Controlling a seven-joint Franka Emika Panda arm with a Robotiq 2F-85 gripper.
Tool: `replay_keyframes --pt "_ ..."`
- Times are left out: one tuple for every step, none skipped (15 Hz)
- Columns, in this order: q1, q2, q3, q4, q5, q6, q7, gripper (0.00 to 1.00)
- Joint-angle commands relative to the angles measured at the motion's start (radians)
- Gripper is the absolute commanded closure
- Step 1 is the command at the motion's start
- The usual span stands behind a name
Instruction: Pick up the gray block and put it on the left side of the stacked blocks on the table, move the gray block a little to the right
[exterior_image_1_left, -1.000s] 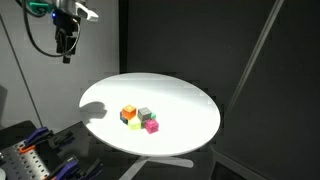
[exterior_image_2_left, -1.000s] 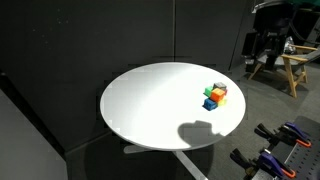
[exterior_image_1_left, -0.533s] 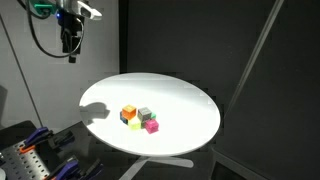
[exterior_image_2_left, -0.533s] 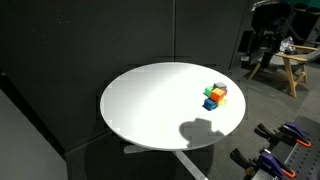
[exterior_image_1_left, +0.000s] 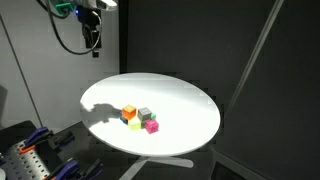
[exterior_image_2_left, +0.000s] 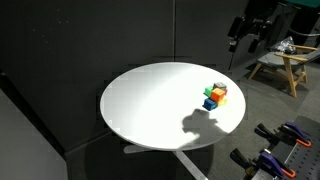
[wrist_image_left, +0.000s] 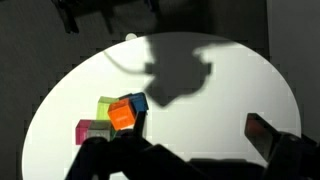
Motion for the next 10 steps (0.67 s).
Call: replay_keyframes --pt "-0.034 0.057 -0.014 0.065 -0.031 0.090 0.041 0.00" --pt "-0.046 0.070 -0.018 0.076 -0.034 0.125 0.055 0.00" --pt "-0.060 0.085 -0.021 0.087 -0.038 0.161 0.073 0.00" --pt "-0.072 0.098 -0.023 0.094 -0.044 0.196 0.094 0.00" --pt "-0.087 0.114 -0.023 0.103 -0.056 0.233 0.122 0.00" --pt "-0.103 0.130 -0.023 0.111 -0.071 0.269 0.157 0.00" --pt "-0.118 0.147 -0.023 0.120 -0.087 0.296 0.193 0.00" --pt "-0.136 0.167 -0.021 0.130 -0.105 0.321 0.241 0.00" --pt "-0.151 0.189 -0.022 0.141 -0.123 0.340 0.288 0.00" --pt "-0.163 0.209 -0.023 0.151 -0.138 0.351 0.329 0.00"
